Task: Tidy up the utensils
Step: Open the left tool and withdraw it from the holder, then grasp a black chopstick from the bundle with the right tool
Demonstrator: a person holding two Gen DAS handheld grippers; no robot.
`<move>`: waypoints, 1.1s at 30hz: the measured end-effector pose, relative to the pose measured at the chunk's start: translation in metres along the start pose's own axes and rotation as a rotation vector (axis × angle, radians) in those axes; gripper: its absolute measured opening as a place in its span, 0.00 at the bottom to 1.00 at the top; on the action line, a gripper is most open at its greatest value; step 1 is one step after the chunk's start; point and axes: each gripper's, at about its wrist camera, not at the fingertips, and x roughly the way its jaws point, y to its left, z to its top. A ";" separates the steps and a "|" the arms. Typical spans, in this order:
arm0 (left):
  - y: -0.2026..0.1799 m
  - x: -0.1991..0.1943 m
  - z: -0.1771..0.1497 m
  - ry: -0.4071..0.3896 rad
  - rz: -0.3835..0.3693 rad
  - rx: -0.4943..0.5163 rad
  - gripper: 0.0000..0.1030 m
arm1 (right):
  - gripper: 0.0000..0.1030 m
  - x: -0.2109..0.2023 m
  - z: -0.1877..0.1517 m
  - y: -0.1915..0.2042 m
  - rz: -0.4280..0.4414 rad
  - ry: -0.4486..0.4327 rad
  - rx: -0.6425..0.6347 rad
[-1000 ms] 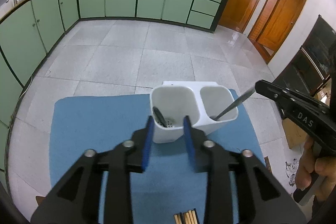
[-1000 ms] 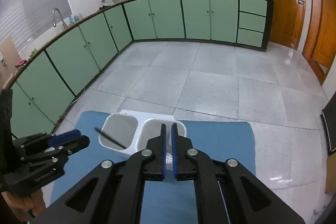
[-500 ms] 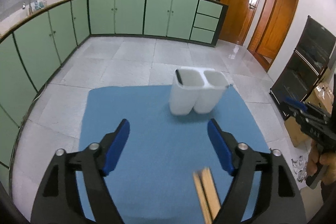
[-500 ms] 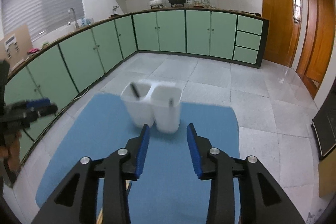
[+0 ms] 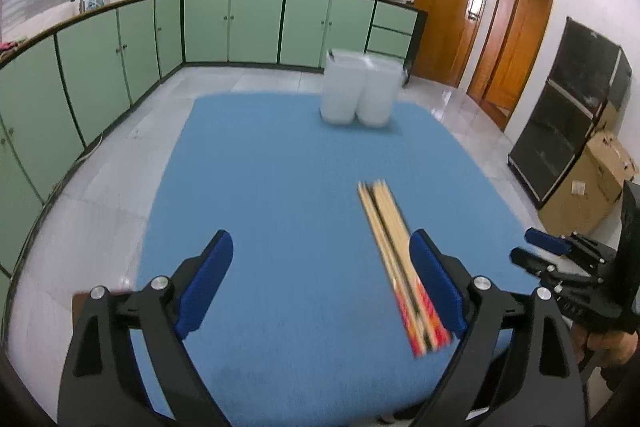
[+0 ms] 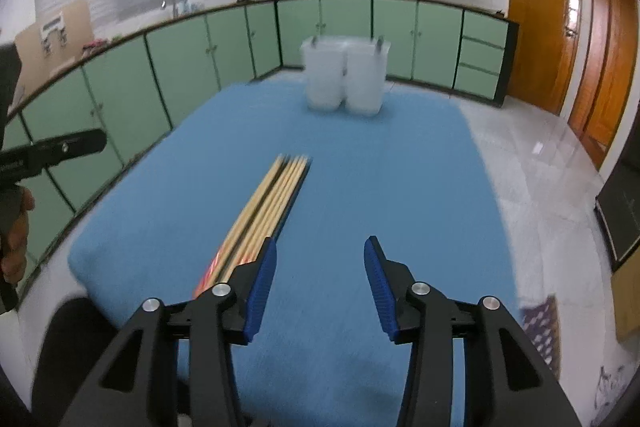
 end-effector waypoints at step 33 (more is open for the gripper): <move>-0.063 0.063 -0.110 0.201 0.067 0.158 0.86 | 0.55 0.030 -0.069 -0.005 -0.056 0.056 -0.014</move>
